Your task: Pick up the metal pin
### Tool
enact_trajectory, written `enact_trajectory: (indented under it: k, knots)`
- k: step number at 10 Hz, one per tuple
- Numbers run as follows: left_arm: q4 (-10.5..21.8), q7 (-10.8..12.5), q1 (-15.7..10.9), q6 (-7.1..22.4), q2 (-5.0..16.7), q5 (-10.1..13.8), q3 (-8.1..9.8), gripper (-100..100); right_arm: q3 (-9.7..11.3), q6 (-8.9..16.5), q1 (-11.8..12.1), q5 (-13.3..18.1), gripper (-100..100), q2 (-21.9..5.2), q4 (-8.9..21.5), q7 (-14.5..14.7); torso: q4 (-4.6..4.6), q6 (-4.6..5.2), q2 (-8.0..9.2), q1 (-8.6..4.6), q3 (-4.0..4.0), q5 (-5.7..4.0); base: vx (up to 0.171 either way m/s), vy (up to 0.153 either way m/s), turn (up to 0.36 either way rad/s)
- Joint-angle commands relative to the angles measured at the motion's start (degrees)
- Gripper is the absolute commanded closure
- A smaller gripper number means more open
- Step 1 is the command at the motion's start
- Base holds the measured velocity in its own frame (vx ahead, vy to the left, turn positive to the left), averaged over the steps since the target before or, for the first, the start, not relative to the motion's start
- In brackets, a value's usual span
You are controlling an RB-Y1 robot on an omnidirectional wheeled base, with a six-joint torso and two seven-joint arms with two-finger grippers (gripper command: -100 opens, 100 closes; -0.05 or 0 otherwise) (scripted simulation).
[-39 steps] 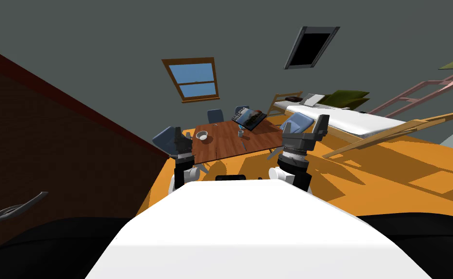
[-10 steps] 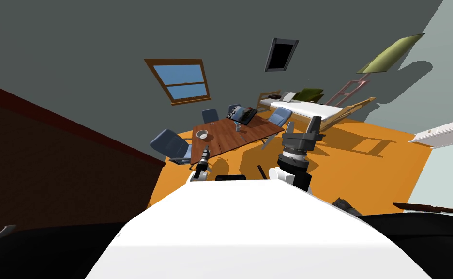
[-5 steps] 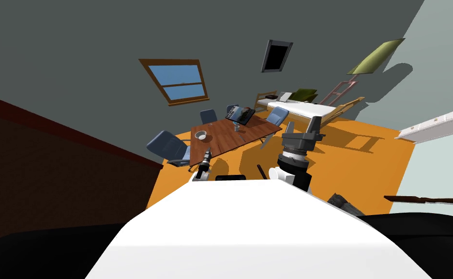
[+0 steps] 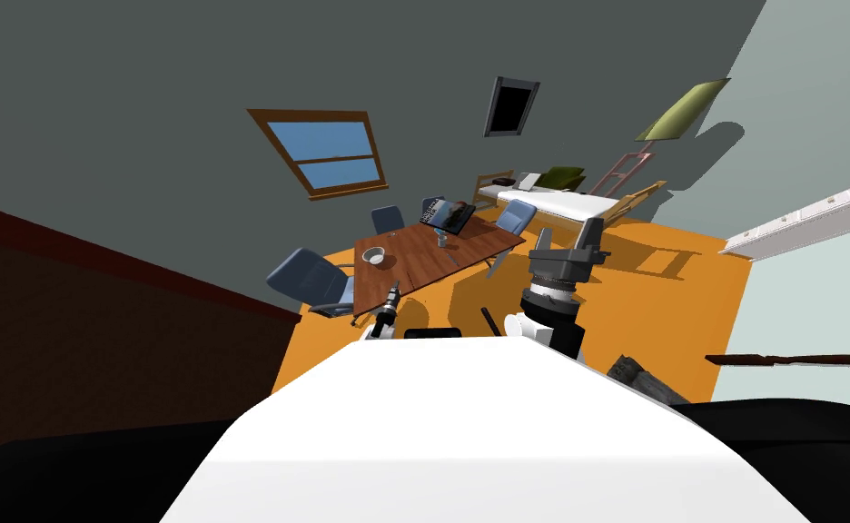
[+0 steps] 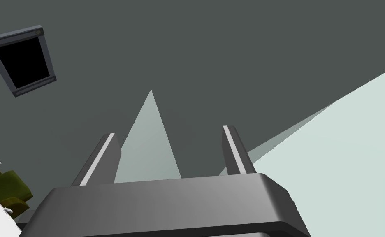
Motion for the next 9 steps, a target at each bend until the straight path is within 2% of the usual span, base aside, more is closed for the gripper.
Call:
enact_trajectory:
  k: [1,7,9]
  knots:
    - [1.9,0.0,-0.4,-0.5,-0.3,0.0,-0.27,-100,0.0,0.0,0.0,0.0,0,0.0,0.0,0.0,0.0,0.0,0.0,0.0,0.0,0.0,0.019,0.011,-0.061]
    - [9.8,0.8,-2.3,-2.7,-0.9,0.0,-2.03,-100,0.0,0.0,0.0,0.0,0,0.0,0.0,0.0,-0.01,0.0,-0.07,0.0,-0.04,0.0,0.032,0.014,-0.074]
    - [13.8,1.3,-3.4,-4.2,-1.4,0.0,-3.13,-100,0.0,0.0,0.0,0.0,0,0.0,0.0,0.0,-0.01,-0.01,-0.05,-0.01,-0.03,0.0,0.038,0.008,-0.101]
